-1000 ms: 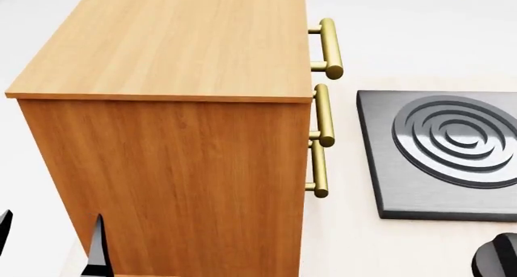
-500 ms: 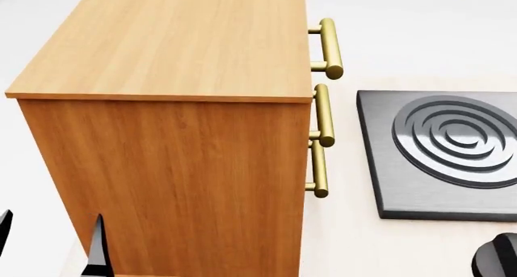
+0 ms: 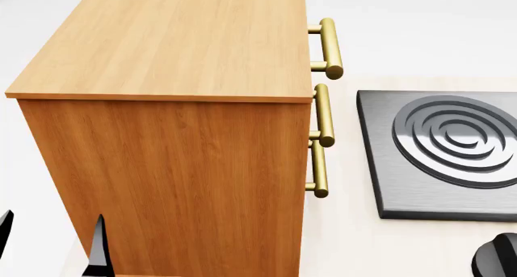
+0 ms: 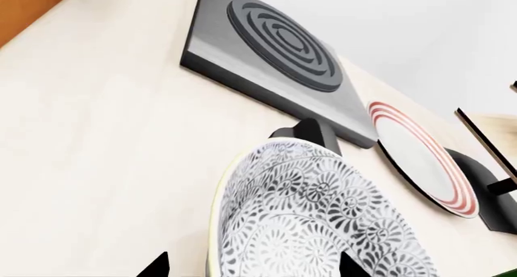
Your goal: Put the bowl on the top of the cabinet.
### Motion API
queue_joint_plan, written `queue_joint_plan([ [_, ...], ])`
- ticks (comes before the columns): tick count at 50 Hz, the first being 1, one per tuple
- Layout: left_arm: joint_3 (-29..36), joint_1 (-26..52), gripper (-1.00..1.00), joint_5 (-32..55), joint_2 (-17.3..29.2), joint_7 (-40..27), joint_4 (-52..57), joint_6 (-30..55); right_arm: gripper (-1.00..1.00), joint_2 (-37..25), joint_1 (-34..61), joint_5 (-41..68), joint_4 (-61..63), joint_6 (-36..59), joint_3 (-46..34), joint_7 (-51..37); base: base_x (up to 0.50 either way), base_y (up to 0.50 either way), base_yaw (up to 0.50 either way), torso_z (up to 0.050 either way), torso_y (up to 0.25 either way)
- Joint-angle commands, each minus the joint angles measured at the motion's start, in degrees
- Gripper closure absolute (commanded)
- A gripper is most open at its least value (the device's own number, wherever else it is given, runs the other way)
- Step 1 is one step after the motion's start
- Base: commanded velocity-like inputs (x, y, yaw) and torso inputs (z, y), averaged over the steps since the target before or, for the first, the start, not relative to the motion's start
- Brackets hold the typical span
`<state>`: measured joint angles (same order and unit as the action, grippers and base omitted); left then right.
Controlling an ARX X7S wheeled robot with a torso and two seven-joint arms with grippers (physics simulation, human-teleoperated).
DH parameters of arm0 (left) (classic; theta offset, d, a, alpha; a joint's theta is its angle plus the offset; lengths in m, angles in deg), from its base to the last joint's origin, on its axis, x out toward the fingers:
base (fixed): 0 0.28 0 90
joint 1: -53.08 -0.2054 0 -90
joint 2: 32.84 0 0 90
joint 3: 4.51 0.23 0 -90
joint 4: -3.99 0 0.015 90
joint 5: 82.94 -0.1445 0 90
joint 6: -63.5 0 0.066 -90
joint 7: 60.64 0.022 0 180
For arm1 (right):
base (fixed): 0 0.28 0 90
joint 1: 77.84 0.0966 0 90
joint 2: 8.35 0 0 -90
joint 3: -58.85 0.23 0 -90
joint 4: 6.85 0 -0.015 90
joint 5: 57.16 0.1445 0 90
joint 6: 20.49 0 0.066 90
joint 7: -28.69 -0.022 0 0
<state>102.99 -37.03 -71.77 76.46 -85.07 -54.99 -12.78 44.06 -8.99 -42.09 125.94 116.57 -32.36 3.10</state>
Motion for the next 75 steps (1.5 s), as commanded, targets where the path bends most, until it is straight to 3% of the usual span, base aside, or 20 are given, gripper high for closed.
queue_joint_plan([
  [1,0.3,0.0,-1.0,0.0,0.1,-0.2,0.2,0.0,-1.0,0.1,-0.1,0.0,-0.5,-0.6,-0.2,0.1,0.0,0.0,0.0,0.0,0.0],
  [75,1.1,0.4,-1.0,0.8,1.0,-1.4,0.3,-0.4,-1.0,0.6,0.7,0.1,-4.7,-3.1,-0.7,0.4,0.0,0.0,0.0,0.0,0.0],
])
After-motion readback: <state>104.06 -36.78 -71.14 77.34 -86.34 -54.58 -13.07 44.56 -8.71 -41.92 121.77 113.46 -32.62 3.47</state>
